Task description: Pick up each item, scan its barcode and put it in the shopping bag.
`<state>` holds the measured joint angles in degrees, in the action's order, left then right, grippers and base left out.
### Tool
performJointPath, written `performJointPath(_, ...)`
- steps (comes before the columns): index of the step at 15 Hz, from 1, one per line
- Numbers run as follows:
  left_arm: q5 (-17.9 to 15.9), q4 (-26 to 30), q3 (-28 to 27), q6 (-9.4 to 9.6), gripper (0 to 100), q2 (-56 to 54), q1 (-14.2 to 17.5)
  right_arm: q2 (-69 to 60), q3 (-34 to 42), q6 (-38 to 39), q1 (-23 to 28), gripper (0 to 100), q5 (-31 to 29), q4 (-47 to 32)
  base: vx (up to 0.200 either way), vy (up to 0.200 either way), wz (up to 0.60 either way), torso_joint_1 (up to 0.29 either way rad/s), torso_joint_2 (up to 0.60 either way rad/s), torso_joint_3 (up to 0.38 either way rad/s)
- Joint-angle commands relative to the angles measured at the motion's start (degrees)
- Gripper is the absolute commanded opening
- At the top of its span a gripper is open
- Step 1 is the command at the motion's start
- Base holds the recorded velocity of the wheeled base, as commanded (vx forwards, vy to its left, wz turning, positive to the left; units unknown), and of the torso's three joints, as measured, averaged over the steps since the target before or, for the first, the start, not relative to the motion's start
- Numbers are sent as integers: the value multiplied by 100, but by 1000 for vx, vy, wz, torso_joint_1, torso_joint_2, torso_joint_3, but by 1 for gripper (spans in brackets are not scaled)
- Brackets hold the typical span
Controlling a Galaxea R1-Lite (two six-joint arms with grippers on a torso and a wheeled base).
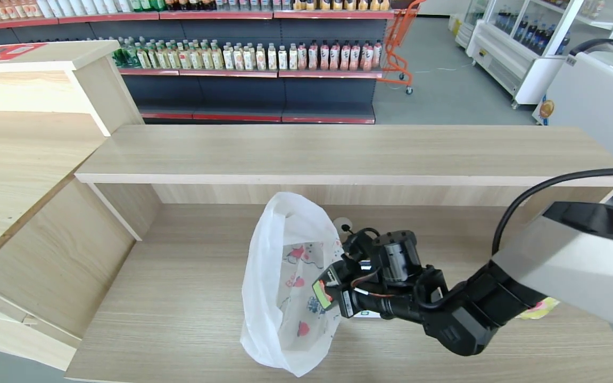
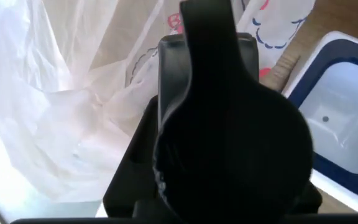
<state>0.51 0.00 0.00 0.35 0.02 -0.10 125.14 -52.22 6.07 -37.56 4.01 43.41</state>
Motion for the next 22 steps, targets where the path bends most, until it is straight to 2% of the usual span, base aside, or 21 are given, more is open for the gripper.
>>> performJointPath(1,2,0,0,0,100,6,1,608,-622,-53,-182,0,3,89,0,0,0,0,0,0)
performJointPath(2,2,0,0,0,100,6,1,793,-1053,-106,-340,0,-6,53,0,0,0,0,0,0)
performJointPath(3,2,0,0,0,100,6,1,837,-1106,-132,-357,0,-6,45,0,0,0,0,0,0)
performJointPath(6,2,0,0,9,100,6,1,1259,-1238,-1090,-428,0,-32,45,0,0,0,0,0,0)
performJointPath(7,2,0,0,0,100,6,1,1268,-1255,-1196,-428,0,-23,27,0,0,0,0,0,0)
performJointPath(8,2,0,0,9,100,6,1,1276,-1281,-1222,-428,100,-6,-8,0,0,0,0,0,0)
performJointPath(13,2,0,0,9,100,6,1,951,-1528,-291,-454,100,3,-34,0,0,0,0,0,0)
performJointPath(16,2,0,0,0,100,6,1,652,-1457,527,-393,100,-6,-87,0,0,0,0,0,0)
performJointPath(19,2,0,0,9,100,-2,1,371,-1018,834,-76,100,-32,-149,0,0,0,0,0,0)
performJointPath(22,2,0,0,0,100,6,1,222,-1176,1520,205,100,65,-404,0,0,0,0,0,0)
